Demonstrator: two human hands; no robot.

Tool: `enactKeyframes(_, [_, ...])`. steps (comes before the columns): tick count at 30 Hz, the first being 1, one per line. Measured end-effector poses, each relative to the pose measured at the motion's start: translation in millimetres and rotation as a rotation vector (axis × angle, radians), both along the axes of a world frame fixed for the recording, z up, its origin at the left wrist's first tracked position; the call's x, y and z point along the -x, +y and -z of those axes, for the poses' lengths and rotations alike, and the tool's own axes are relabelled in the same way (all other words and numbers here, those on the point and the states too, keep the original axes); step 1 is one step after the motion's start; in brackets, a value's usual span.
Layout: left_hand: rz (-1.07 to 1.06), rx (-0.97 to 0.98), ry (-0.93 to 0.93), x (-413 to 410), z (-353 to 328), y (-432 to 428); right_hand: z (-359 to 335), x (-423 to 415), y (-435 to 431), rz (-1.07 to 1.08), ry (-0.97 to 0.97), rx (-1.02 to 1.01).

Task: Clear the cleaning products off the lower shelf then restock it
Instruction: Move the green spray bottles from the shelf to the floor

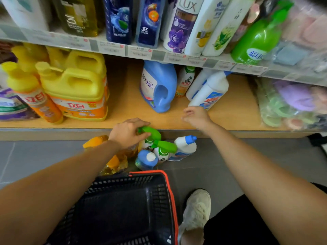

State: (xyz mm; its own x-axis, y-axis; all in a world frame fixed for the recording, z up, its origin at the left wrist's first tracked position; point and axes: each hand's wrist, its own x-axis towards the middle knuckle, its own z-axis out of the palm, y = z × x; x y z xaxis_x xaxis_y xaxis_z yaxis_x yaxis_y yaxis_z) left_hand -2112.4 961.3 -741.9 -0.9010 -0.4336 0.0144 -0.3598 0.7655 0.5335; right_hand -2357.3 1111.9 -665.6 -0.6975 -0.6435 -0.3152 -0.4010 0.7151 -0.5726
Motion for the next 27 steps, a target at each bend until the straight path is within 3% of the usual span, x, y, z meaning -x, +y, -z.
enactKeyframes(3, [-0.135, -0.043, 0.031, 5, 5, 0, -2, 11, -29, 0.084, -0.151, 0.182])
enactKeyframes(6, [-0.215, -0.026, 0.051, 7, 12, 0, 9, 6, -57, 0.034, -0.320, 0.290])
enactKeyframes(10, [-0.252, -0.006, 0.058, 9, 16, 1, 32, -9, -76, 0.063, -0.218, 0.444])
enactKeyframes(13, [-0.260, 0.003, 0.053, 8, 16, 2, 38, -22, -88, -0.042, -0.111, 0.418])
enactKeyframes(16, [-0.261, 0.005, 0.040, 8, 15, 3, 39, -33, -95, -0.131, -0.199, 0.414])
enactKeyframes(23, [-0.241, 0.010, 0.039, 7, 15, 3, 39, 12, -86, 0.279, -0.039, 0.419])
enactKeyframes(27, [-0.251, 0.018, 0.052, 6, 18, 3, 42, 39, -100, 0.335, -0.076, 0.503])
